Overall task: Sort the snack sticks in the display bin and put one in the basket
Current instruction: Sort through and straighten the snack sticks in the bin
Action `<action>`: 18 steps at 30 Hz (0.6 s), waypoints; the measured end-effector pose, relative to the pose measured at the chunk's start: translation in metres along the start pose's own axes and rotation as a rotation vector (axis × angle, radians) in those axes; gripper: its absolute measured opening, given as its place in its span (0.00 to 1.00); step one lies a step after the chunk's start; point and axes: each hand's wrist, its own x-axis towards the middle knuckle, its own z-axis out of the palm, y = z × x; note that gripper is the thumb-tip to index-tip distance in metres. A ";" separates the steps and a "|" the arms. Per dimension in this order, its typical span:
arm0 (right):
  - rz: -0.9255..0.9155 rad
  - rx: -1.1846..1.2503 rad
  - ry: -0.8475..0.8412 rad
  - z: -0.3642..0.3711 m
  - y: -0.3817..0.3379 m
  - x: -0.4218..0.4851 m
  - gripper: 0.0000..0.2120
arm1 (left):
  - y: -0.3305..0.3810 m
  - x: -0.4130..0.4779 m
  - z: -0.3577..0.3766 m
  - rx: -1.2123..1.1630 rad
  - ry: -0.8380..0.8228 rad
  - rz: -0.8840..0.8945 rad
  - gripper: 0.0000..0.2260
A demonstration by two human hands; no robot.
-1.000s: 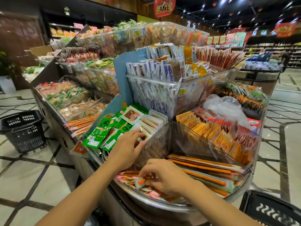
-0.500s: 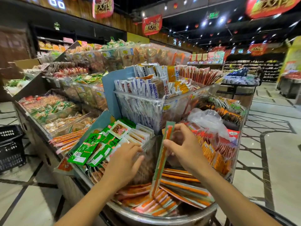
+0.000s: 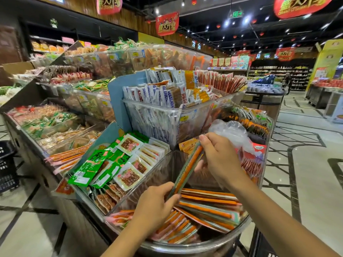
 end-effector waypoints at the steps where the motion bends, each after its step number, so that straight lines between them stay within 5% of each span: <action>1: 0.030 0.026 -0.021 0.000 0.001 0.001 0.19 | 0.000 0.000 0.000 -0.004 0.004 -0.006 0.07; 14: 0.271 0.486 -0.122 0.005 0.011 -0.002 0.10 | 0.006 0.001 -0.005 -0.116 -0.005 -0.063 0.05; 18: 0.222 0.319 -0.245 0.019 0.020 -0.025 0.06 | 0.008 0.000 -0.007 -0.167 0.007 -0.047 0.04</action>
